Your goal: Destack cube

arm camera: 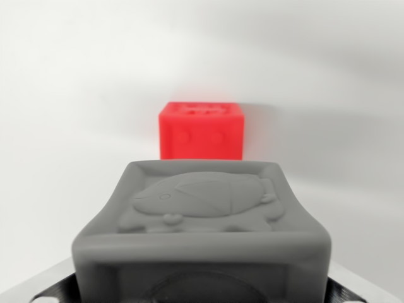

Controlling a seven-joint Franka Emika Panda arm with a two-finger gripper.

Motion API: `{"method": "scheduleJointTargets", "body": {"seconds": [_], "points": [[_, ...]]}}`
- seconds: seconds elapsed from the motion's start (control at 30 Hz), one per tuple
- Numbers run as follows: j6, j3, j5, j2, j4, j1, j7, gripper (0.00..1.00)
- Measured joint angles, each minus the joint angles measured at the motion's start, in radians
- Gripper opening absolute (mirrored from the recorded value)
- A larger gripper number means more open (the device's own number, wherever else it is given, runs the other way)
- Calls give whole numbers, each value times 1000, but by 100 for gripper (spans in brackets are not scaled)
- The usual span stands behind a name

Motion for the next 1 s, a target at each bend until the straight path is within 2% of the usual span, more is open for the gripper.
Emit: {"method": "scheduleJointTargets", "body": {"seconds": [0.6, 1.0], "points": [[-106, 1, 7, -91, 19, -1, -13, 0], [-100, -8, 10, -91, 3, -31, -75, 0]]}}
